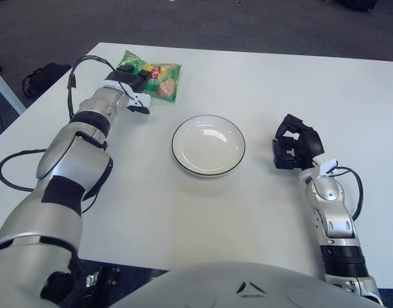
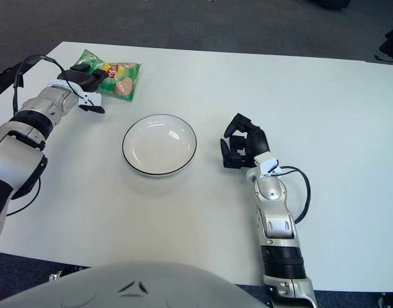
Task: Put the snack into the plate.
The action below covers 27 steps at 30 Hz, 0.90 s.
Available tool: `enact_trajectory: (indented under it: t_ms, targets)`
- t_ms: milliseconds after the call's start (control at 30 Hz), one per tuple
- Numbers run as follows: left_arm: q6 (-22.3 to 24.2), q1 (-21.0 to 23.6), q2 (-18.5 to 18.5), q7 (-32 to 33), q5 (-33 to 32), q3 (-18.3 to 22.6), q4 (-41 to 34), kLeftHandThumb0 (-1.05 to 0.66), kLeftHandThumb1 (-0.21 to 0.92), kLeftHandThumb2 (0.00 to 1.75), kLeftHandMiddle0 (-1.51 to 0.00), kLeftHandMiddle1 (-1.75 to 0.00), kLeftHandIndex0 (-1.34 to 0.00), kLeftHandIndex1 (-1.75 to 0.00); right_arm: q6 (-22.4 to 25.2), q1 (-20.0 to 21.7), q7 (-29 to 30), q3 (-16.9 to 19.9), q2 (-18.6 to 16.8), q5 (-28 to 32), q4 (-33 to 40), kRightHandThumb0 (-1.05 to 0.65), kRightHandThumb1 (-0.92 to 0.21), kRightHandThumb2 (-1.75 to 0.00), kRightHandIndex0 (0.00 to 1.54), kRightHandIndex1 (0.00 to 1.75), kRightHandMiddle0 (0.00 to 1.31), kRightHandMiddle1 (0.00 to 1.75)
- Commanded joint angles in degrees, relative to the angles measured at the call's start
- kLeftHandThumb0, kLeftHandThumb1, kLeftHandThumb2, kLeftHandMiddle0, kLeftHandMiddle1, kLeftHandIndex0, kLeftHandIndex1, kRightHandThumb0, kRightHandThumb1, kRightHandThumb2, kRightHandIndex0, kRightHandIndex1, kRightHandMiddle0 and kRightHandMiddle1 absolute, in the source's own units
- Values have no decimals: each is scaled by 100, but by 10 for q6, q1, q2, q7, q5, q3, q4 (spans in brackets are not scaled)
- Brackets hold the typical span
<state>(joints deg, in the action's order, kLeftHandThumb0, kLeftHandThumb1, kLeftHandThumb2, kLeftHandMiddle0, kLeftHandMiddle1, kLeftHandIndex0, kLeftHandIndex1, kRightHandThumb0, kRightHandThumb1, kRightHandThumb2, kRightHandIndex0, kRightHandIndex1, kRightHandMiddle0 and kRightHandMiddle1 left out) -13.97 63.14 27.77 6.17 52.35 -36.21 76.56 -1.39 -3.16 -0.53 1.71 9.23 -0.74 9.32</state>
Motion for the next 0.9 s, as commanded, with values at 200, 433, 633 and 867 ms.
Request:
enact_trajectory:
  t_ms: [200,433,633,867]
  targets:
    - [-18,2,9,-6,-7,-11,-25,-54,65,77,-39,-105,-3,-124,10,-43,0,-6,-27,10,-33,-50,-26,-139,128,175,66,175]
    - [-104,-5,48,-76,-59,20,-71,-49,63,86,-45,-110,-7,-129,9,-23,-2,-3,-26,13,-51,-50,-26,-138,129,175,66,175]
    - [-157,-37,108,-198,-119,56,-210,-50,62,87,-45,-110,-4,-127,7,-9,-2,-1,-25,13,-67,-50,-26,-138,129,175,66,175]
    - [-137,-104,163,-279,-152,97,-378,-55,68,81,-44,-104,0,-123,5,5,-2,2,-24,15,-83,-50,-26,-138,128,175,66,175]
